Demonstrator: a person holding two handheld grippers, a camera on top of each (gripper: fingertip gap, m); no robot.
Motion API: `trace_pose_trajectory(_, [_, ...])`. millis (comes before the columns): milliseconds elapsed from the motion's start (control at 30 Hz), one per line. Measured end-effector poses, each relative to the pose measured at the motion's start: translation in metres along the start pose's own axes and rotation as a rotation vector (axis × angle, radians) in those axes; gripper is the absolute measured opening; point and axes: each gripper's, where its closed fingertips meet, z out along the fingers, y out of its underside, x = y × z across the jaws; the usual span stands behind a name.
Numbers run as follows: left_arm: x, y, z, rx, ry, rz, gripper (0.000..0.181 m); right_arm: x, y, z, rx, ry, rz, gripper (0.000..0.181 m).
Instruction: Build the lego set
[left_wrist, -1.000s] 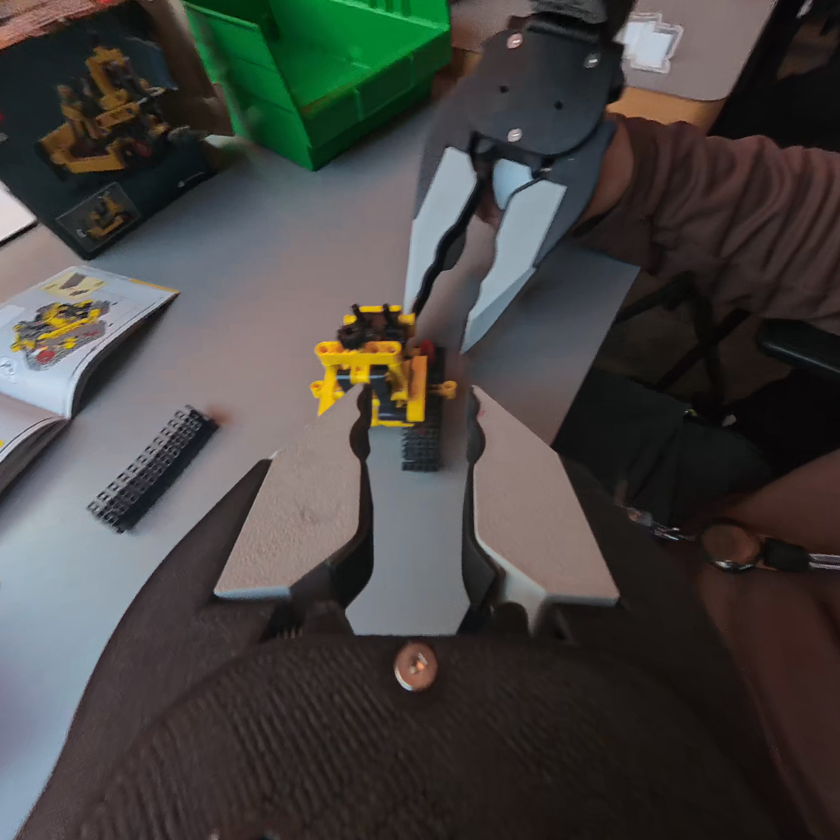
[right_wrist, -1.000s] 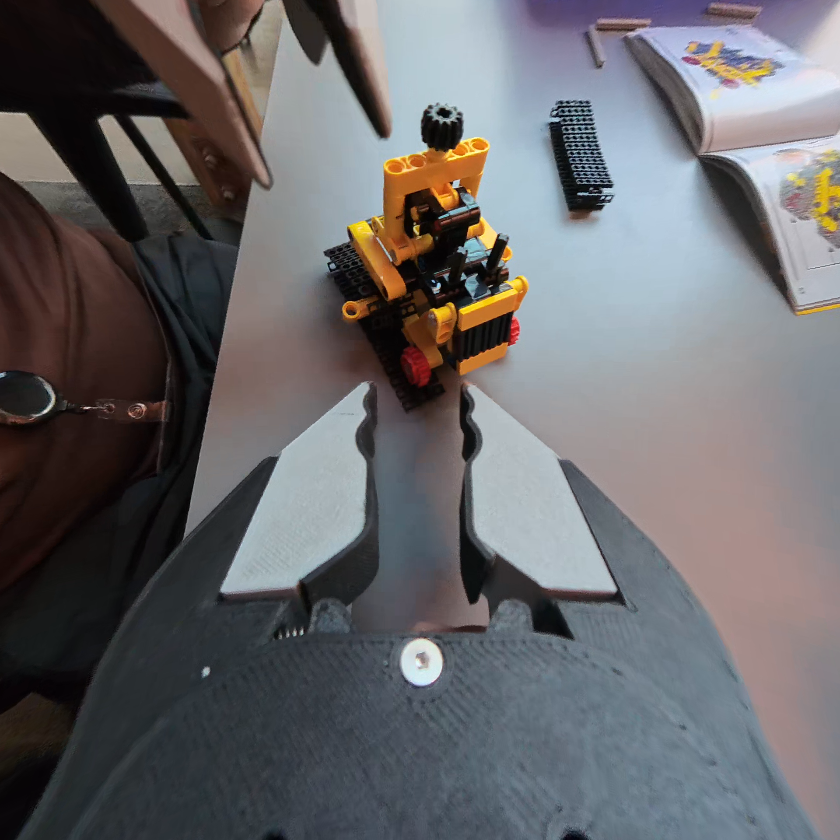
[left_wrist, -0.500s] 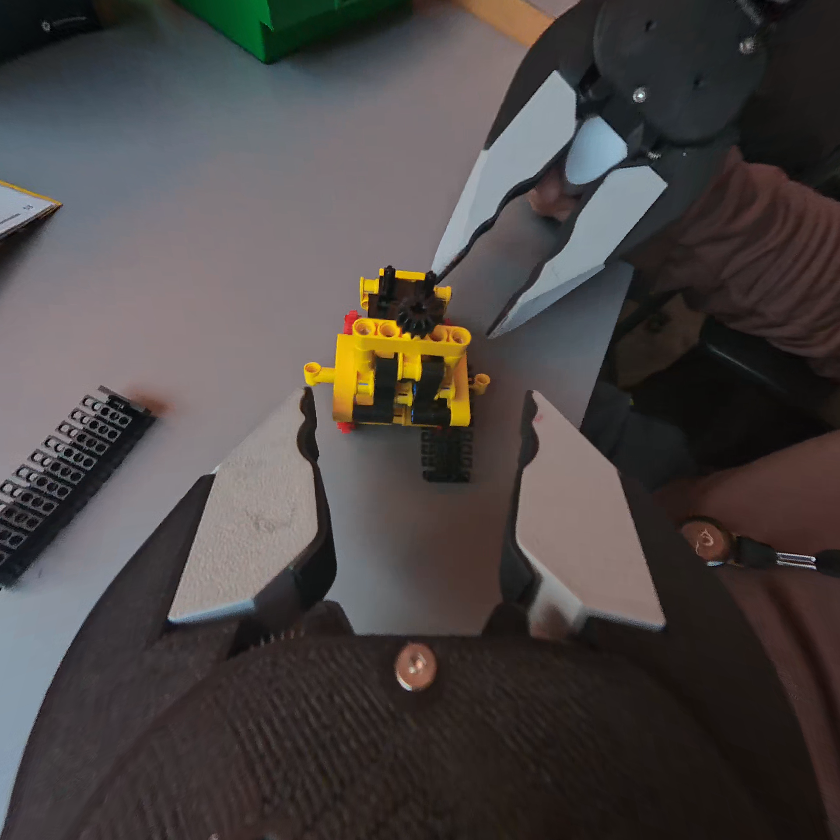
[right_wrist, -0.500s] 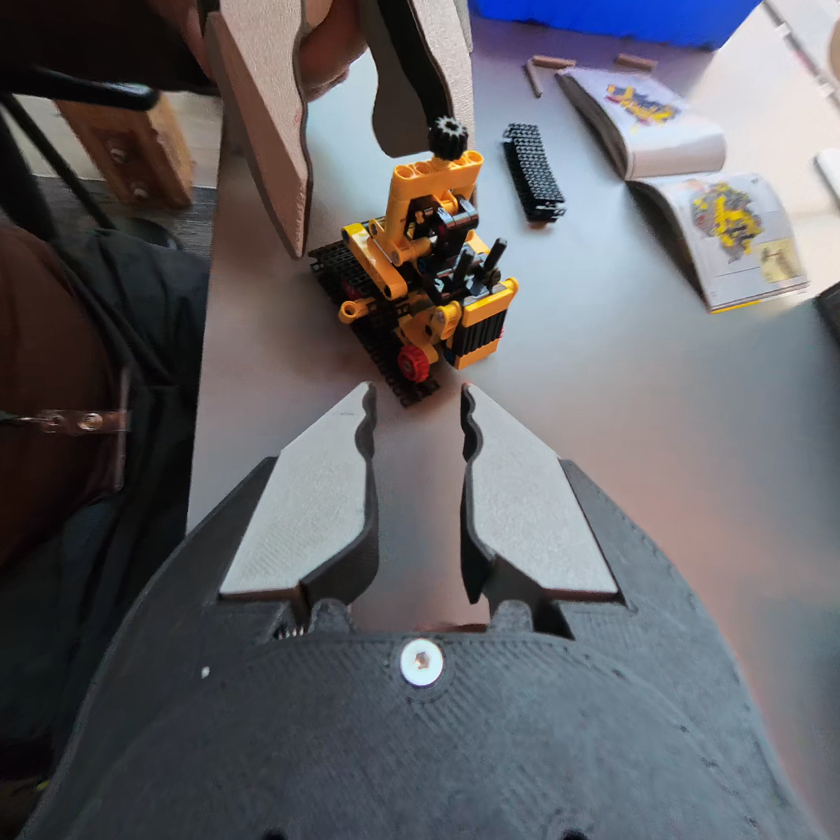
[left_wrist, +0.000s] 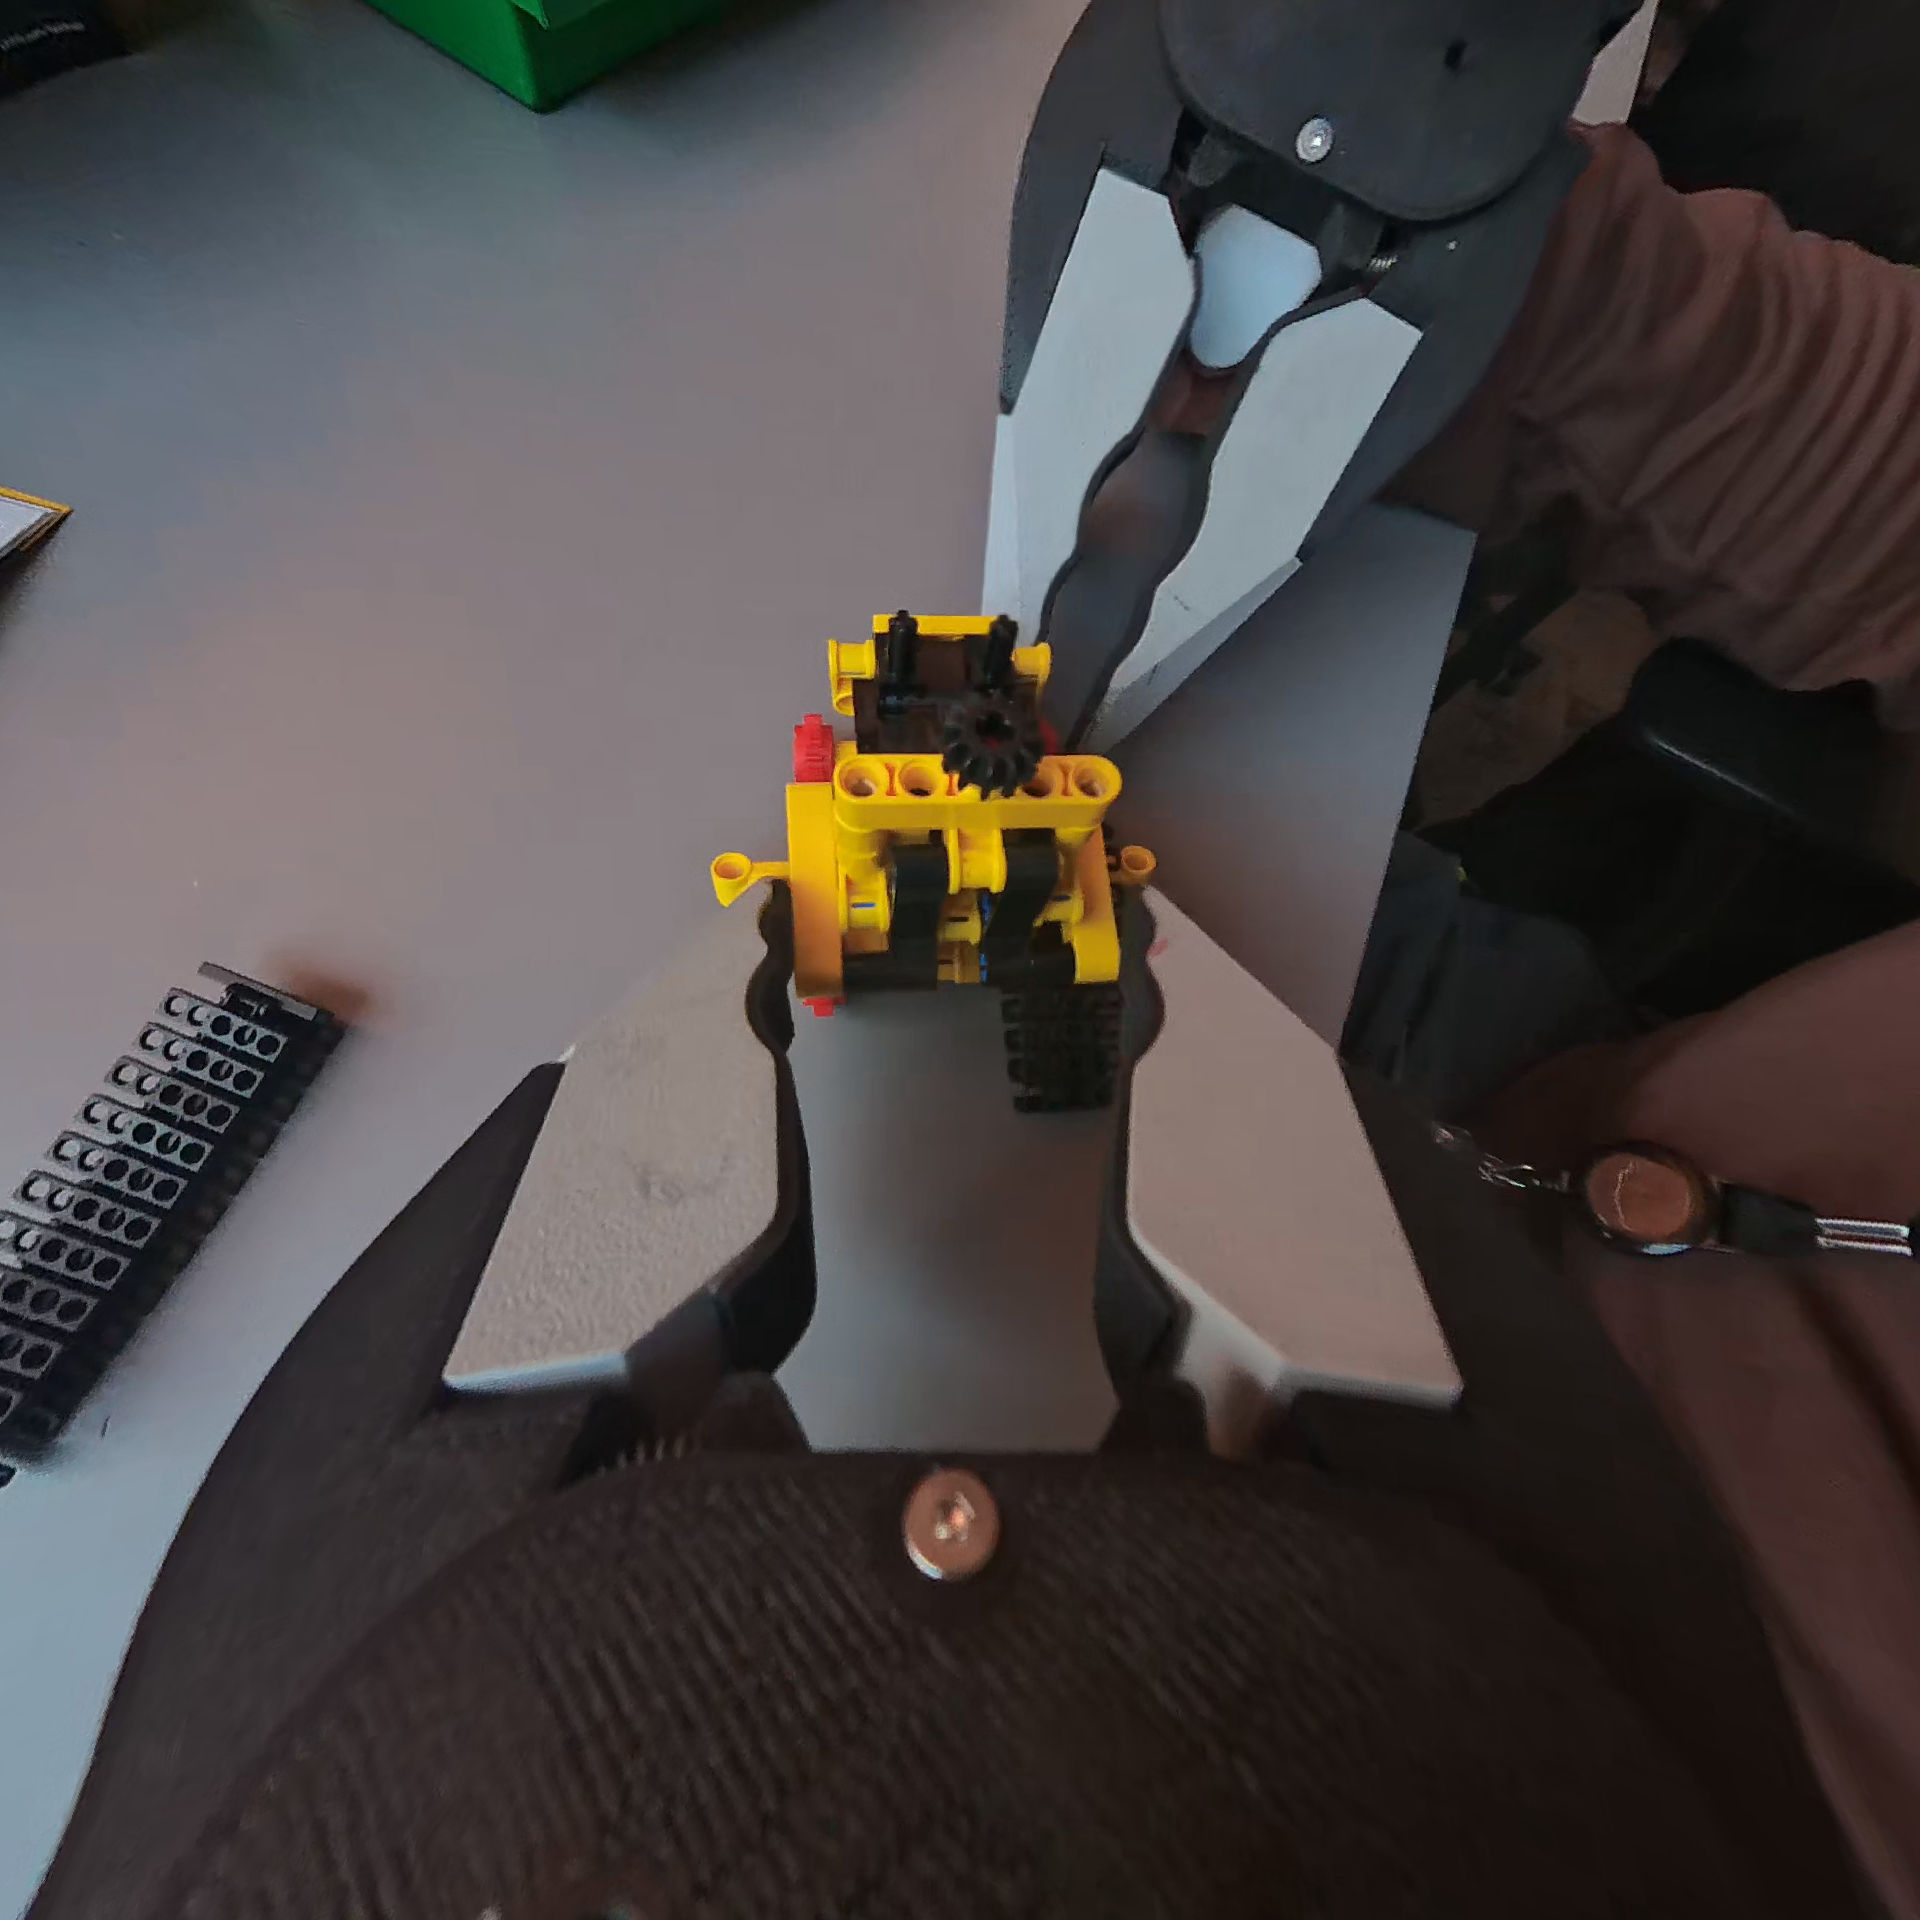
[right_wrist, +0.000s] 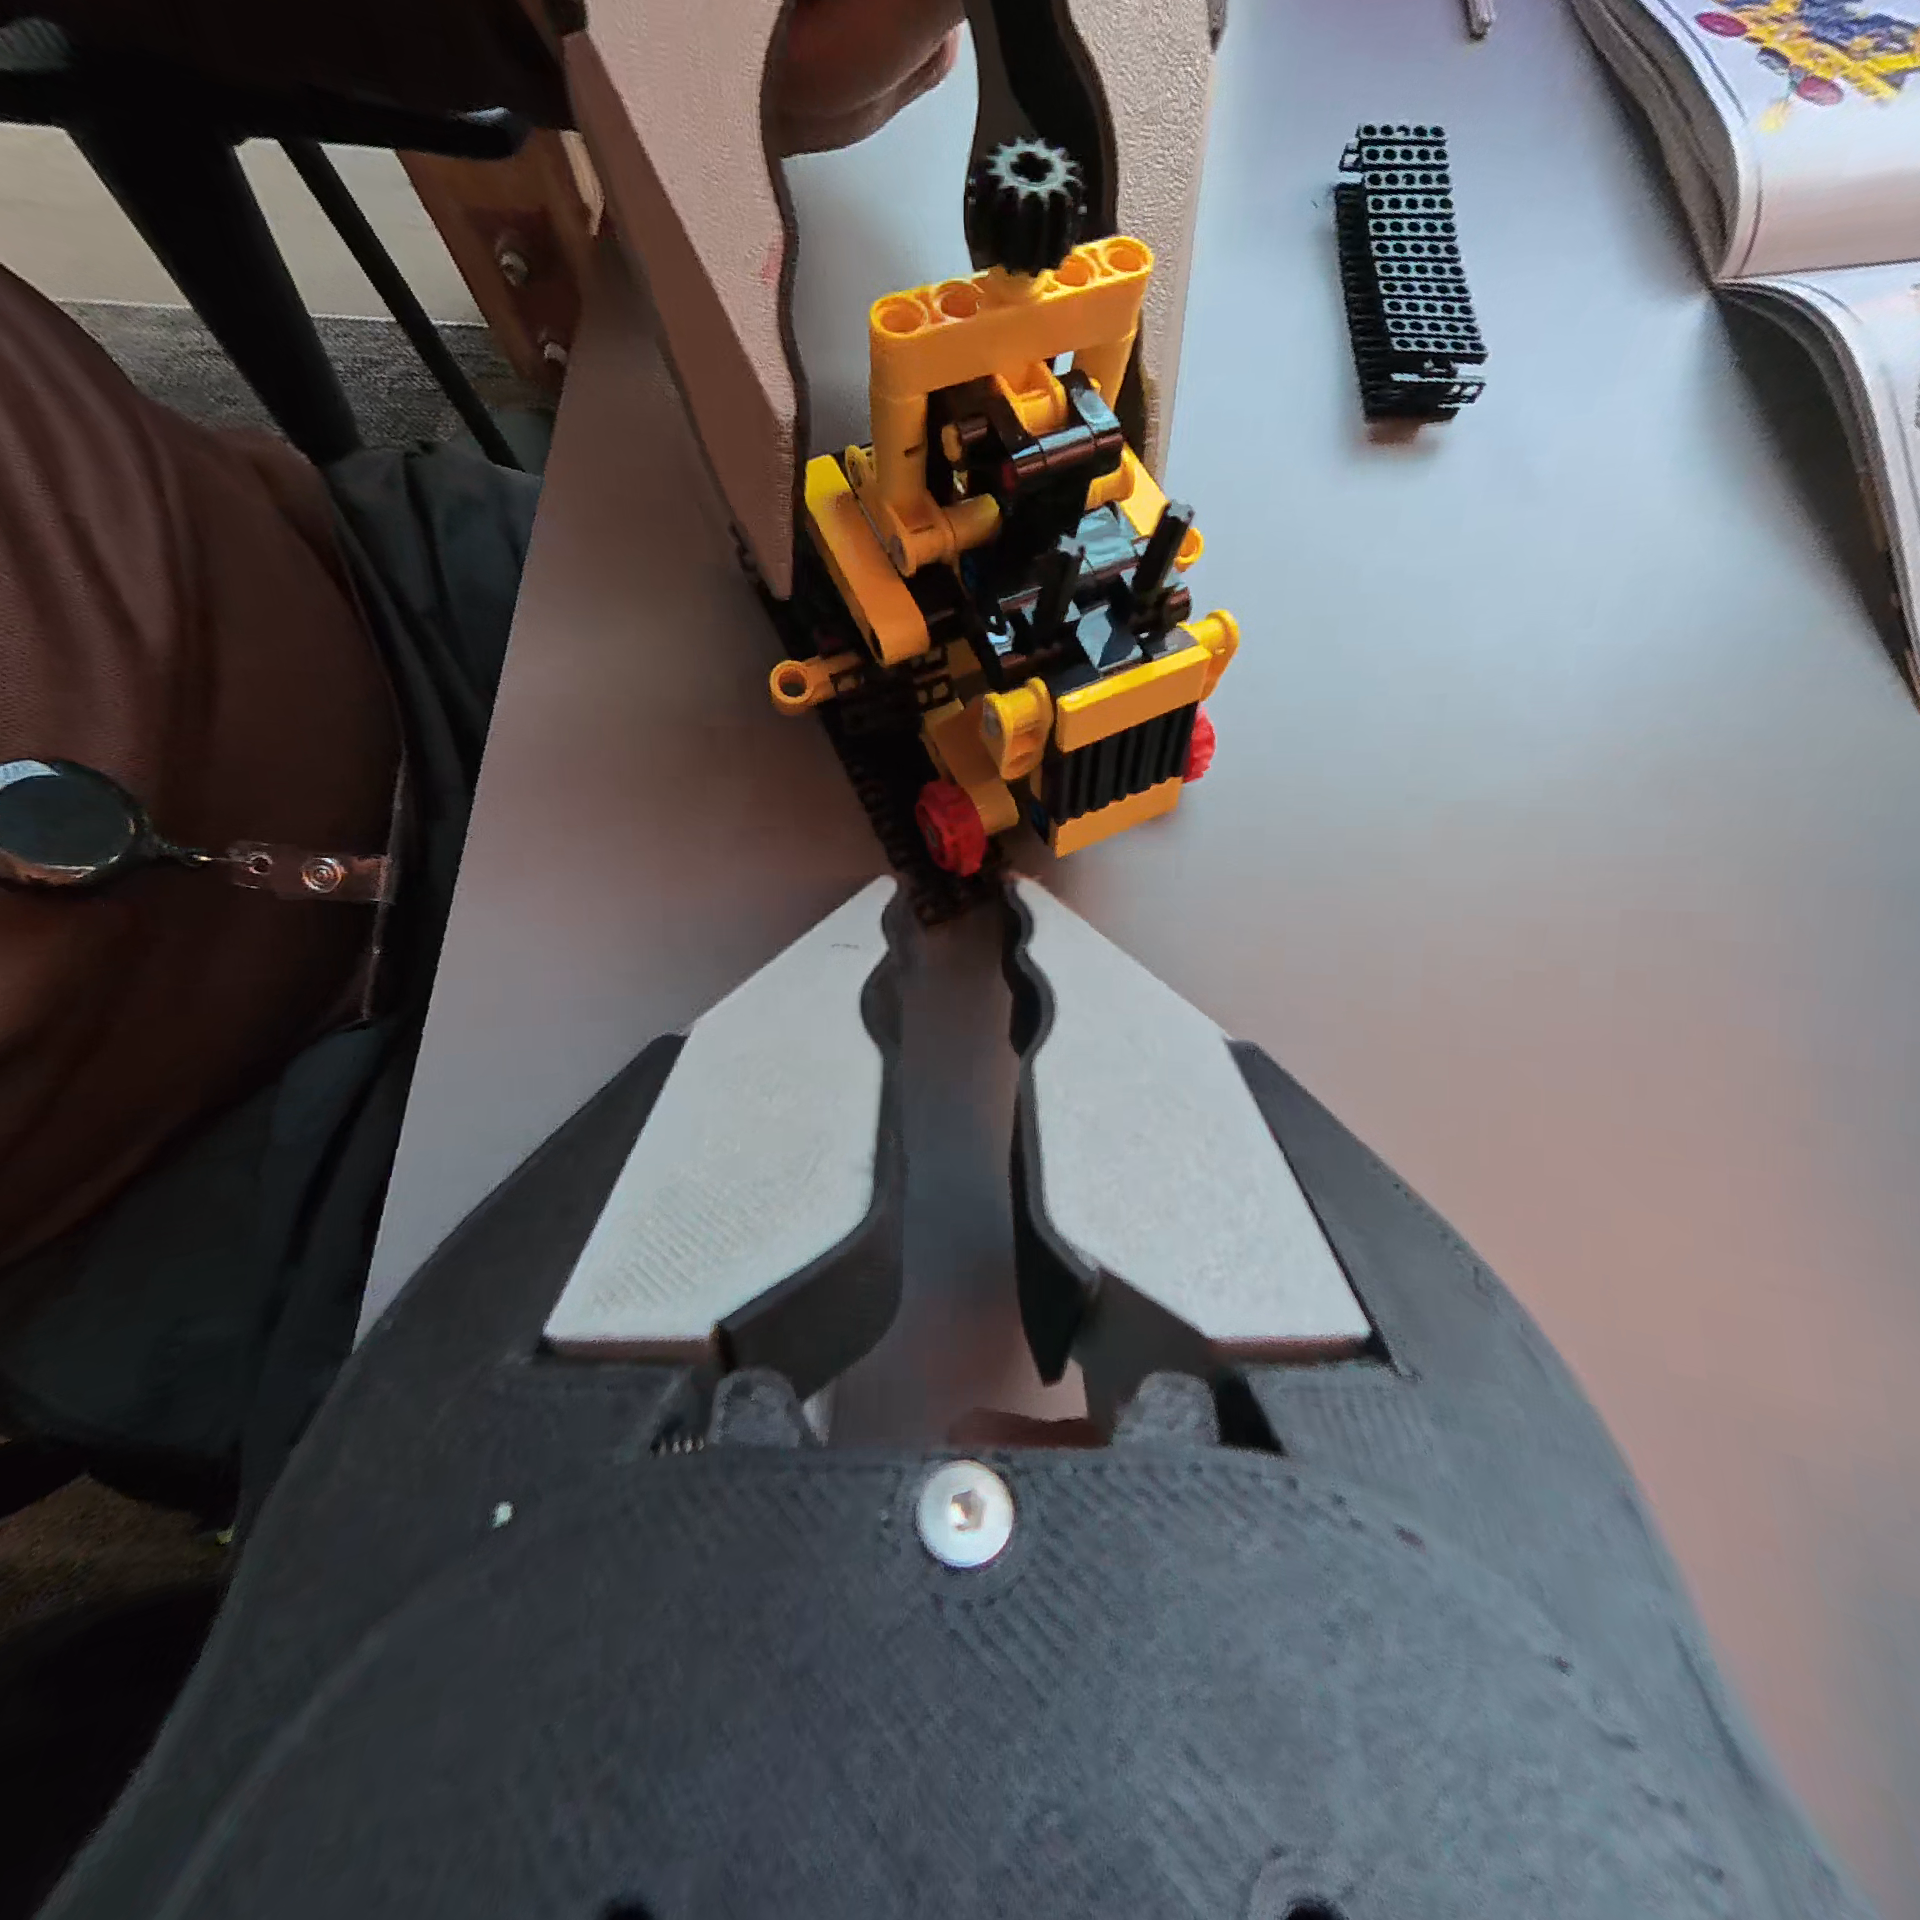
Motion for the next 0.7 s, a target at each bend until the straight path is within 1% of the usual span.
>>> trace_pose_trajectory(233, [-0.002, 0.000, -0.001, -0.007, 0.013, -0.018, 0.060, 0.002, 0.000, 0.000, -0.002, 0.054, -0.045, 0.012])
trace_pose_trajectory(433, [-0.005, 0.001, -0.003, -0.019, -0.003, -0.027, 0.060, 0.008, 0.003, -0.004, -0.006, 0.109, -0.031, 0.012])
trace_pose_trajectory(700, [-0.009, 0.006, -0.012, 0.003, -0.014, -0.054, 0.060, 0.016, 0.007, -0.007, -0.012, 0.164, 0.010, 0.012])
